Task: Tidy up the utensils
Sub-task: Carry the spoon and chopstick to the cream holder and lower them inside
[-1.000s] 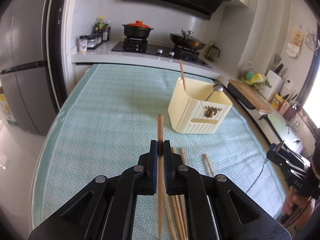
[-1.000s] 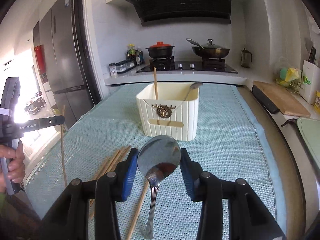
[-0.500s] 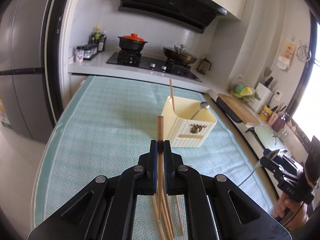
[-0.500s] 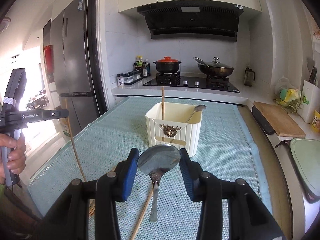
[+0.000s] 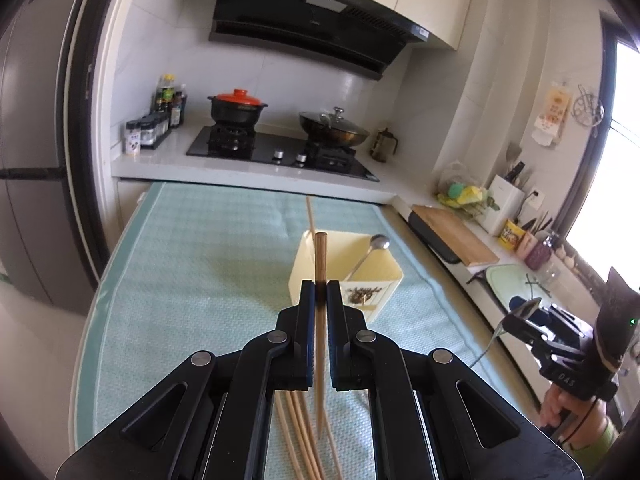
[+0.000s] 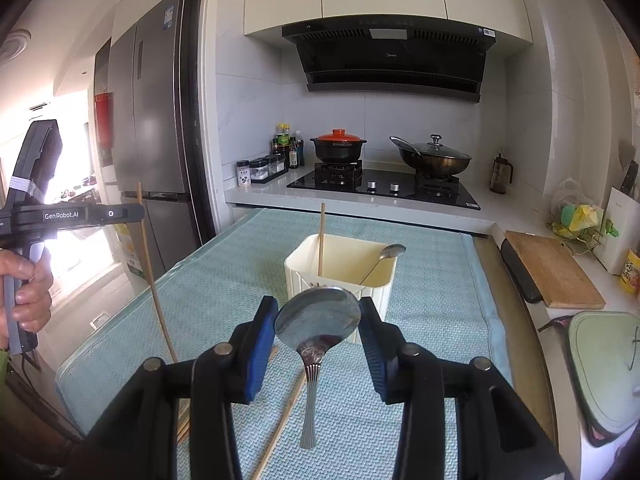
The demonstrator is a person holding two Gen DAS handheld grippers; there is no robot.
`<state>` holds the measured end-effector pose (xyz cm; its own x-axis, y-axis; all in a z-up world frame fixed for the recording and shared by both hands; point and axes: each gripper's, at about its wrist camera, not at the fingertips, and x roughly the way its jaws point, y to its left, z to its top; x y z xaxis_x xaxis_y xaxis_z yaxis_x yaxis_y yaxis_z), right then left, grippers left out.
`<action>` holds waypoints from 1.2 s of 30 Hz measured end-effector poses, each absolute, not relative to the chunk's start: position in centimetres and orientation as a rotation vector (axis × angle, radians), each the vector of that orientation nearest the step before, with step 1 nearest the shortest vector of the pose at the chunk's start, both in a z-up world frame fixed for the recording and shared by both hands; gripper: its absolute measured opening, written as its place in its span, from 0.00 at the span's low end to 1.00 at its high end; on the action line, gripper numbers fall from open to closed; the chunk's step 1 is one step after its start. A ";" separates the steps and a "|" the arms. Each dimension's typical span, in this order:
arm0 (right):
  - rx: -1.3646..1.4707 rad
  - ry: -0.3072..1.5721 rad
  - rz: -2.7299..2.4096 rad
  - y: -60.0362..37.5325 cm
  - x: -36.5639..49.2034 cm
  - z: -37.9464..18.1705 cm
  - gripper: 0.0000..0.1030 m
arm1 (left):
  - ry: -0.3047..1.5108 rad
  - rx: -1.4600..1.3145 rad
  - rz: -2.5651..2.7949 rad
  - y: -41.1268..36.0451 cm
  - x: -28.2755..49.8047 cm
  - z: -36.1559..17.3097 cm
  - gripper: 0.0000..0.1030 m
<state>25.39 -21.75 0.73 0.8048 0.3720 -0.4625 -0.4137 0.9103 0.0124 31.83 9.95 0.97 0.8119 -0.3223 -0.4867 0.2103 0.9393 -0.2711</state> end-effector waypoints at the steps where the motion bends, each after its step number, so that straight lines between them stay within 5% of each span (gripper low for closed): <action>1: -0.092 0.471 0.420 -21.9 26.0 1.3 0.41 | 0.547 -0.202 -0.289 9.8 32.2 1.6 0.03; 16: -0.065 0.375 0.369 -20.2 40.3 9.1 0.40 | 0.497 -0.132 -0.278 5.8 44.3 9.5 0.03; 36: 0.159 0.767 0.302 -22.2 53.5 -5.2 0.40 | 0.726 -0.198 -0.206 1.8 56.7 -2.4 0.03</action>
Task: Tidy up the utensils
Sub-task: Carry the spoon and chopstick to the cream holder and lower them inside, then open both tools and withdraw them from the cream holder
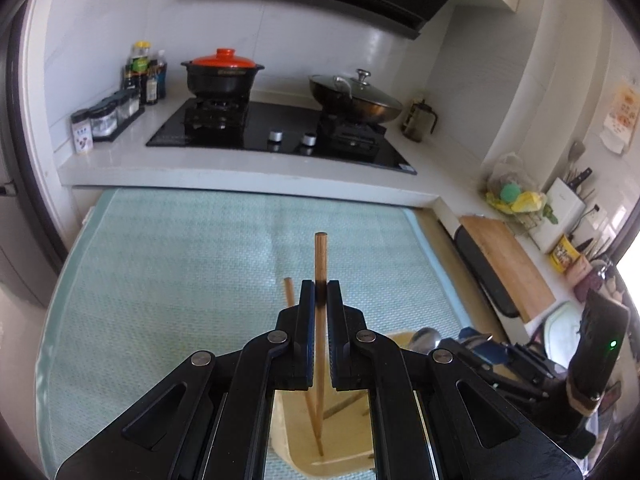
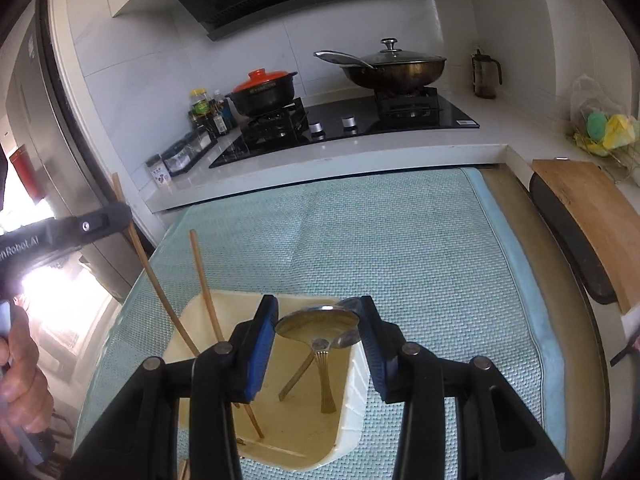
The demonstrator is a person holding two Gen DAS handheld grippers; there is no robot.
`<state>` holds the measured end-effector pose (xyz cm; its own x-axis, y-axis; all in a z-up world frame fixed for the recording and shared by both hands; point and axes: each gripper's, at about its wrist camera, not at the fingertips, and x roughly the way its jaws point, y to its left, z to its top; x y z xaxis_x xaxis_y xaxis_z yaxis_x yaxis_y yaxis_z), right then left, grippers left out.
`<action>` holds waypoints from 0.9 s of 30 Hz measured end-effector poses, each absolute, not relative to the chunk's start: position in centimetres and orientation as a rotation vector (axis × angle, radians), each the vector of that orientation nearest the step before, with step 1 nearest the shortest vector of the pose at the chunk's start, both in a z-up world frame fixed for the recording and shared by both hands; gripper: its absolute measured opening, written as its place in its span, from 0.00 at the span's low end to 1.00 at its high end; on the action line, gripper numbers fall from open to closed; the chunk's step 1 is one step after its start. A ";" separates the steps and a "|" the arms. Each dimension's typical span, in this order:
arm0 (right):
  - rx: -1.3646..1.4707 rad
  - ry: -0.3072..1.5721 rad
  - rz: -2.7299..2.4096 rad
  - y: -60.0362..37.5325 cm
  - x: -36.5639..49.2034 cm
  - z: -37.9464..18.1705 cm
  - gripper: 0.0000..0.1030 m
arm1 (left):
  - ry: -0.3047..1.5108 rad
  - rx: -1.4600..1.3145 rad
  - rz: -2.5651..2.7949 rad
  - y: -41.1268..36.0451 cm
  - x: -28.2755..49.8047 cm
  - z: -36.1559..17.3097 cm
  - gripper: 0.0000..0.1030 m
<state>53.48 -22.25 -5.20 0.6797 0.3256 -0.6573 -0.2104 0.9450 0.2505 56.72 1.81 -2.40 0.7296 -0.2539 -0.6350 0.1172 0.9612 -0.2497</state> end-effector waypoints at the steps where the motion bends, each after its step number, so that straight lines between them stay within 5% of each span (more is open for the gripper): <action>1: 0.167 0.770 0.300 -22.5 53.7 -5.3 0.40 | 0.736 -0.196 -0.204 1.7 56.9 -2.8 0.03; 11: 0.228 0.838 0.256 -23.7 55.5 -6.3 0.43 | 0.811 -0.186 -0.185 1.3 58.1 -5.6 0.05; 14: 0.225 0.836 0.247 -24.0 55.0 -6.0 0.58 | 0.804 -0.190 -0.180 1.8 57.3 -5.2 0.24; 27: 0.044 0.668 0.304 -25.4 40.8 -0.5 0.58 | 0.699 0.026 -0.145 9.4 39.7 1.3 0.63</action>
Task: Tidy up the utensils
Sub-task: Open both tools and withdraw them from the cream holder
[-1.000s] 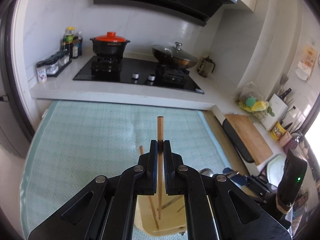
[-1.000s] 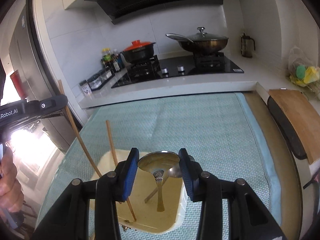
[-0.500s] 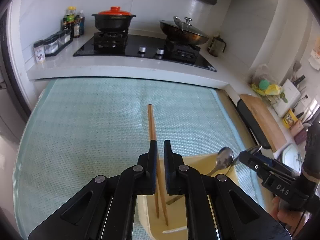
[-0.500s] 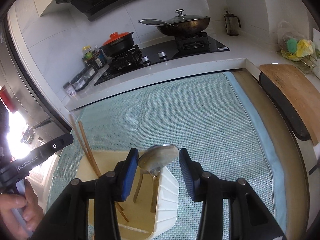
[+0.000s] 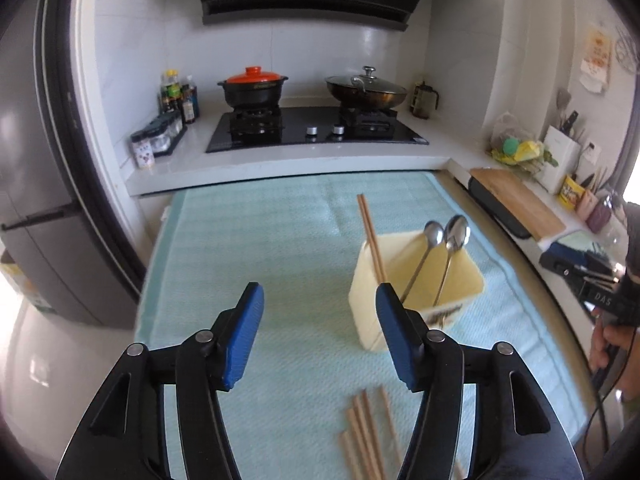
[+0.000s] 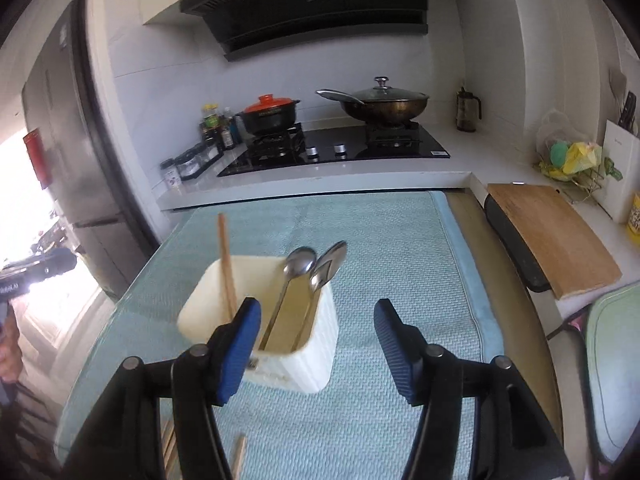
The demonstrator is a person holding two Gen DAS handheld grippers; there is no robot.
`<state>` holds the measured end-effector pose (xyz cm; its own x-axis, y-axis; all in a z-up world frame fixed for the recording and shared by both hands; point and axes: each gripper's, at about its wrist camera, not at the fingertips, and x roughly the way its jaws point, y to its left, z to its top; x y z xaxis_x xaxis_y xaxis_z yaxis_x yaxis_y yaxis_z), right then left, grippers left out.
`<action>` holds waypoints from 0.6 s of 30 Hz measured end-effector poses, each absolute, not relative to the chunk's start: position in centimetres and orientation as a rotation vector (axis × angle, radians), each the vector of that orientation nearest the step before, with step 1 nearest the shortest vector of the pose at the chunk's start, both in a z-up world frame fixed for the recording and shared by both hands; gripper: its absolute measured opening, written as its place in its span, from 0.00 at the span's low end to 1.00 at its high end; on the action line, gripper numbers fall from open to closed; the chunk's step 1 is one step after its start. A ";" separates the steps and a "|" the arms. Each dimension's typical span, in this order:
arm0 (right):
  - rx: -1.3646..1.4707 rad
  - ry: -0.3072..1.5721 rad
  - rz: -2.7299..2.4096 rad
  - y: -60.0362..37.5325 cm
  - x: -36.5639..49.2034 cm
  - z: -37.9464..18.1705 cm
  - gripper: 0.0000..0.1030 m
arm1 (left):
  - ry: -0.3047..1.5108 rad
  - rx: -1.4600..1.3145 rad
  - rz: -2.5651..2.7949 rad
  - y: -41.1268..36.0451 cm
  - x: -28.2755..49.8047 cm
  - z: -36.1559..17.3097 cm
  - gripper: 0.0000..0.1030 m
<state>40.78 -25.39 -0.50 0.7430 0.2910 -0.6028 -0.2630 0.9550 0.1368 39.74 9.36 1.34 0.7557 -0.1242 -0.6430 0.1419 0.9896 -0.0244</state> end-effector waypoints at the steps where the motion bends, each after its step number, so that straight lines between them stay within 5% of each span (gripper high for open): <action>1: 0.011 0.654 0.323 -25.2 38.8 -0.3 0.59 | 0.695 0.051 -0.134 10.0 37.8 1.5 0.67; 11: -0.203 0.549 0.329 -24.7 21.4 -4.1 0.63 | 0.671 -0.050 -0.102 12.1 21.8 -3.4 0.81; 18: -0.129 0.655 0.284 -25.1 17.3 -9.8 0.63 | 0.664 -0.205 -0.114 10.9 20.1 -7.9 0.83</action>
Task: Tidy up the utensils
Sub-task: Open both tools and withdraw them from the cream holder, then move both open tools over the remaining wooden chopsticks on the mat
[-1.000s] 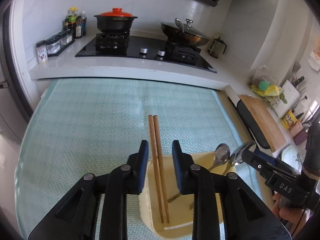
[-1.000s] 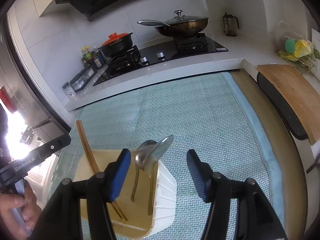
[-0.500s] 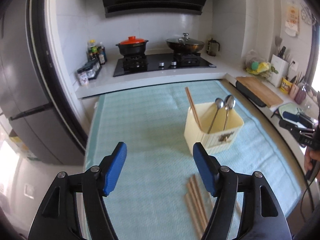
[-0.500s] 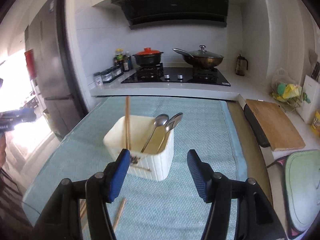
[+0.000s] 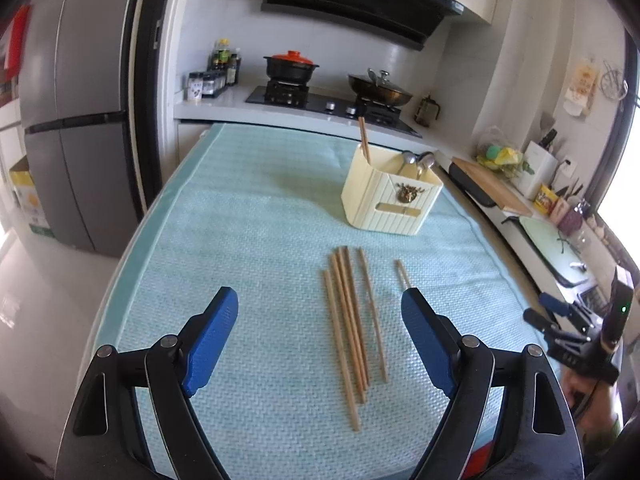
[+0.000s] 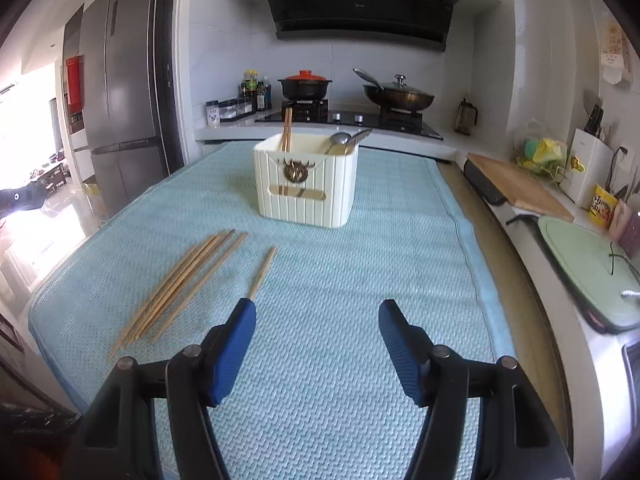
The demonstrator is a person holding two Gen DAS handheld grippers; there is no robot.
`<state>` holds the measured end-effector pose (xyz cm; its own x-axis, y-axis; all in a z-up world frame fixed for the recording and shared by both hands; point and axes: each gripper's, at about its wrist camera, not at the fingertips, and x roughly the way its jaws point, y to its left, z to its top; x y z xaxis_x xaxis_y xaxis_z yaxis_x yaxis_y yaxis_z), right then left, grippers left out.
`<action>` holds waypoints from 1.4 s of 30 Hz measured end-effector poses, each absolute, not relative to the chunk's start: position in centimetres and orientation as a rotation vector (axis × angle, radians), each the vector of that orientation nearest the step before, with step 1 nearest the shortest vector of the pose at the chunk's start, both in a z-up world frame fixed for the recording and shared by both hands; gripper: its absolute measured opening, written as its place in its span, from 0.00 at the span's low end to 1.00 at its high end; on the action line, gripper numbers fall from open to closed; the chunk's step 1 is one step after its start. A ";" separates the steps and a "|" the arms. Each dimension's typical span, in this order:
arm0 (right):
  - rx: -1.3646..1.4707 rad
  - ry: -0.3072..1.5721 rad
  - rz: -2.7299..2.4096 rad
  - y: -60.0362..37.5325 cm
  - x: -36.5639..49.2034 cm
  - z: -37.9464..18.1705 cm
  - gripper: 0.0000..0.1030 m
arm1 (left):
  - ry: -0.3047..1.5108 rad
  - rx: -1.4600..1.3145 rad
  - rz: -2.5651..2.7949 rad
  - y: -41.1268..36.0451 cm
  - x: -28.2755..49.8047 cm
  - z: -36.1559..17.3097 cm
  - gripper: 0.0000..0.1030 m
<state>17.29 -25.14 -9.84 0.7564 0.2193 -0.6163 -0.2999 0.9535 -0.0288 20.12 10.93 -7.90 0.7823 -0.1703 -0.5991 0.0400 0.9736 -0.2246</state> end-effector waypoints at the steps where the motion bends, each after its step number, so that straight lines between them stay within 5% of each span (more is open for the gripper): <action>1: -0.140 0.669 0.284 -24.9 17.2 -10.3 0.63 | 0.663 -0.205 -0.116 10.7 20.4 -8.2 0.82; 42: -0.167 0.697 0.270 -20.8 16.5 -13.8 0.63 | 0.790 -0.217 -0.068 9.4 21.7 -16.5 0.85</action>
